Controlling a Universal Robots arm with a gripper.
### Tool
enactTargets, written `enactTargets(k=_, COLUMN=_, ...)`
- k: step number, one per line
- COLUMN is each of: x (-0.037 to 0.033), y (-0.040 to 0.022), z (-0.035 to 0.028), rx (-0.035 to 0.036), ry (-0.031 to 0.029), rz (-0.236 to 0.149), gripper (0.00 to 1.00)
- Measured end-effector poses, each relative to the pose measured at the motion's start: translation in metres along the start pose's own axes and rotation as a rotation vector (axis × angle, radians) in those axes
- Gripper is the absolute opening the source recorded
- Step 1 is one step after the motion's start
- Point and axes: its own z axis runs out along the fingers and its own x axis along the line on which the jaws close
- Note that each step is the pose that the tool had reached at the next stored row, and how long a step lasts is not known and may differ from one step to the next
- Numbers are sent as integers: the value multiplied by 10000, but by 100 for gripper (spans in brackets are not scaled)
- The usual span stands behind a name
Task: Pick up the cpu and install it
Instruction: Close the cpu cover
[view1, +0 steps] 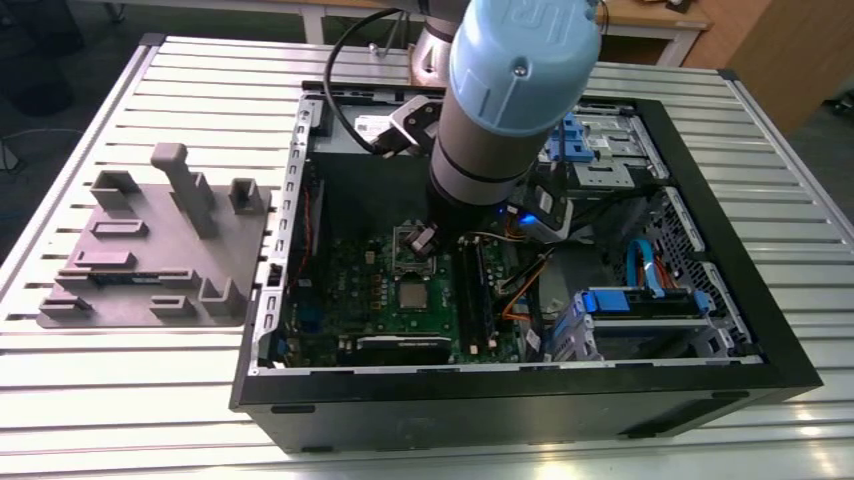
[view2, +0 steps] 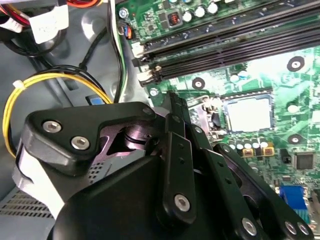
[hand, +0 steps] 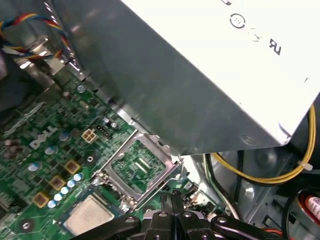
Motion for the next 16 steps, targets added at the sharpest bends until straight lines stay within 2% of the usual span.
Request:
enactTargets(k=2, x=-18, y=6, z=14, rx=-10, ry=-6, rz=1, gripper=10)
enactTargets(k=3, x=-25, y=6, z=17, rx=-63, ry=-51, rz=0, gripper=10)
enactTargets(k=5, x=-39, y=4, z=25, rx=-248, ry=-213, rz=-1, gripper=10)
enactTargets(k=7, x=-52, y=5, z=40, rx=-359, ry=-310, rz=-1, gripper=10)
enactTargets(k=13, x=-84, y=16, z=57, rx=-373, ry=-322, rz=-1, gripper=10)
enactTargets(k=16, x=-92, y=21, z=70, rx=-406, ry=-350, rz=-3, gripper=10)
